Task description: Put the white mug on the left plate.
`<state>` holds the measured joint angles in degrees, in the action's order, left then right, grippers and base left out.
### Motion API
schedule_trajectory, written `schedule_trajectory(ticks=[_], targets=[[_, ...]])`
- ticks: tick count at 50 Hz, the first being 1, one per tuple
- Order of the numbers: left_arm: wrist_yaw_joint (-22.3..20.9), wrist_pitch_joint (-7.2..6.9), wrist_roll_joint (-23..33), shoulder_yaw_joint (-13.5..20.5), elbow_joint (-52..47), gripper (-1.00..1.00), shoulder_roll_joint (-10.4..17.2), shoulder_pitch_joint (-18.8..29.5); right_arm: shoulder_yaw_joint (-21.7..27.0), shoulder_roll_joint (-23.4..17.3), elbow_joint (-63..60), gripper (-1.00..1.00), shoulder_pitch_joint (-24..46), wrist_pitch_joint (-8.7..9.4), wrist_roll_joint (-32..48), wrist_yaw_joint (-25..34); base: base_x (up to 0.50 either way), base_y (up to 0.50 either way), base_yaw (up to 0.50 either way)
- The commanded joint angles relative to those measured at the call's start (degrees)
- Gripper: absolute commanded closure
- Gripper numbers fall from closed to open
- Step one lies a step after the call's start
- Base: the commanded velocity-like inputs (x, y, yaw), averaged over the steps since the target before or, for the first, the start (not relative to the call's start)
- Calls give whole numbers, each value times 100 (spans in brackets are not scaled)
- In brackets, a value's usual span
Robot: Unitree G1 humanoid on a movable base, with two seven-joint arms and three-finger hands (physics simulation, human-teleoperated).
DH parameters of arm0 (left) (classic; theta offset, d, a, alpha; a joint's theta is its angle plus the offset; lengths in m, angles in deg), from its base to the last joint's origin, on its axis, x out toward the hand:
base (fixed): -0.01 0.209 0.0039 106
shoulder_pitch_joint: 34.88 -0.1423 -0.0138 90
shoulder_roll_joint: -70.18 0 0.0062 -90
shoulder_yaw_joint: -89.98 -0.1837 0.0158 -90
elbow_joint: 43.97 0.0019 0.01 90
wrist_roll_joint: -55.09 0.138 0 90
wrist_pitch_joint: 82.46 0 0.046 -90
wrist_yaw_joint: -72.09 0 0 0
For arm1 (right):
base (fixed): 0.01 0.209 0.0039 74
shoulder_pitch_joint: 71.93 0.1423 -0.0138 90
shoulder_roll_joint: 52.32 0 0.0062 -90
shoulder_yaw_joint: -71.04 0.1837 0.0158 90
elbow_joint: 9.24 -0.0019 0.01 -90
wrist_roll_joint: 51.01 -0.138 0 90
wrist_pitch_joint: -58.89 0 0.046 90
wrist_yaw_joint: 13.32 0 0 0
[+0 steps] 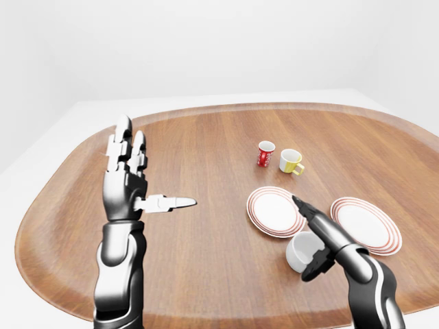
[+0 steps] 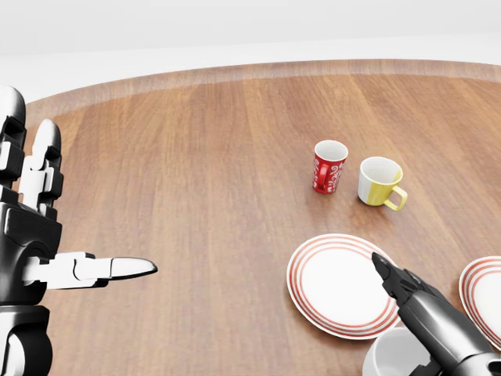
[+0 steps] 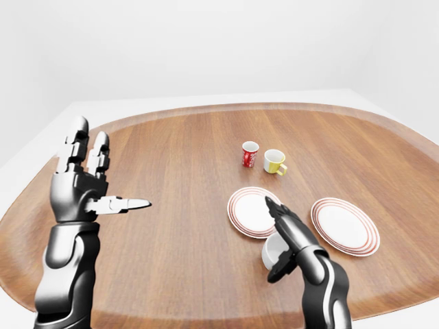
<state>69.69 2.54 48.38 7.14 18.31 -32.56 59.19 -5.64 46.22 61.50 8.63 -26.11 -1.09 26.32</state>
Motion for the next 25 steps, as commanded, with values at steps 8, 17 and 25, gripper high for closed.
schedule_trajectory(ticks=[8,17,25], targets=[[-2,0,5,-4,33,-97,1,4,139,-130,153,-100,156,0,-67,-6,0,0,0],[-2,0,8,-4,30,-97,1,1,147,-155,217,-100,193,0,-83,-28,0,0,0],[-4,0,12,-9,24,-97,-2,-10,177,-232,410,-100,305,0,-112,-106,0,0,0]])
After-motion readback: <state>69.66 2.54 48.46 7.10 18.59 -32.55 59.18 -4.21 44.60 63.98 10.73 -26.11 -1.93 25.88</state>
